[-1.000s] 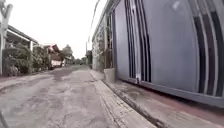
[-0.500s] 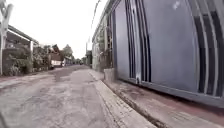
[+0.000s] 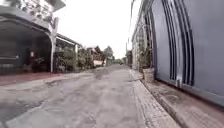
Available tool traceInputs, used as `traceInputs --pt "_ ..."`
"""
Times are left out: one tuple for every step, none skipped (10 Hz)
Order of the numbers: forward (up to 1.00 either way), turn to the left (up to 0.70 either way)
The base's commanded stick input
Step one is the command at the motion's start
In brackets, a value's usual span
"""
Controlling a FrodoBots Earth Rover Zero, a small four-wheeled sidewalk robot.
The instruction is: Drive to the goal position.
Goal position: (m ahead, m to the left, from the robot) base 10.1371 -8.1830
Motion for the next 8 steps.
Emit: traceInputs --pt "0.00 0.48" --pt "0.01 0.00" --pt "0.11 0.00" --pt "0.19 0.00" --pt "0.20 0.00" --pt "0.20 -0.37" --pt "0.21 -0.38" --pt "0.20 -0.37"
